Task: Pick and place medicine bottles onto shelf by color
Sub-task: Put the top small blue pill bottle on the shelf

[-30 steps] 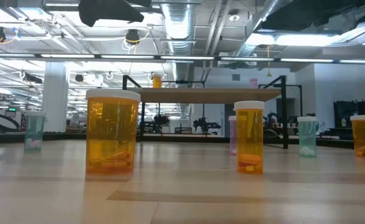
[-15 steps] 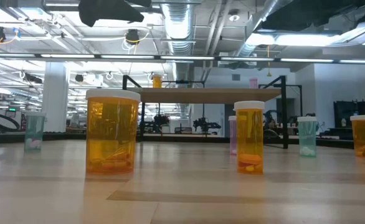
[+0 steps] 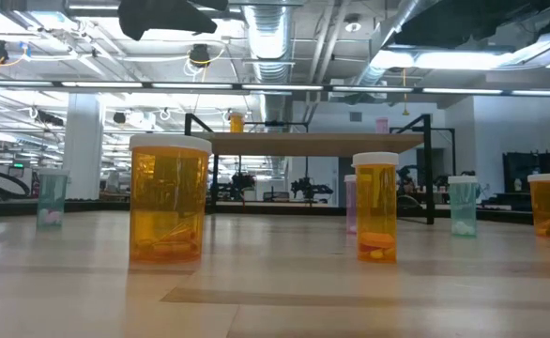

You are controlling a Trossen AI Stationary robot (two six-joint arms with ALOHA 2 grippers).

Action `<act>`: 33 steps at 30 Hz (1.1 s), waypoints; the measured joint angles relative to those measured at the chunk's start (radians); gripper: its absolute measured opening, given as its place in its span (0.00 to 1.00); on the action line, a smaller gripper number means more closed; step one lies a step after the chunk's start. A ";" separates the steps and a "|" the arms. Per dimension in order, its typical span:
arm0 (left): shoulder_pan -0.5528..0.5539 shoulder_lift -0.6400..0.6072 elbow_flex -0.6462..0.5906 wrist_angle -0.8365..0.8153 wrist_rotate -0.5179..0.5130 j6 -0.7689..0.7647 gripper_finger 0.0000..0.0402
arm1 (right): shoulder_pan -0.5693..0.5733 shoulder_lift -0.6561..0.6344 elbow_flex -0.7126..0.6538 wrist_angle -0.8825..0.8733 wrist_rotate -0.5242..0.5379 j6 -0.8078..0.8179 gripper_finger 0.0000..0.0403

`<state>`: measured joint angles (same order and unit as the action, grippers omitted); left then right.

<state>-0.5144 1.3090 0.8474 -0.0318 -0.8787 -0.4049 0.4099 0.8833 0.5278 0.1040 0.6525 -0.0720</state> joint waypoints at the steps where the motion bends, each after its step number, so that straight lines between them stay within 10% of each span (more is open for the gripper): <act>1: 0.000 0.000 0.000 0.000 0.000 0.000 0.52 | 0.000 0.000 0.000 0.000 0.000 0.022 0.62; 21: 0.000 0.000 0.000 0.000 0.001 -0.004 0.52 | 0.000 0.011 0.000 -0.033 -0.137 0.218 0.62; 33: 0.000 0.000 0.000 0.000 0.003 -0.003 0.52 | -0.013 0.283 -0.001 0.061 -0.159 0.290 0.62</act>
<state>-0.5148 1.3090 0.8478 -0.0315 -0.8761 -0.4084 0.3969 1.1664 0.5270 0.1654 0.4938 0.2185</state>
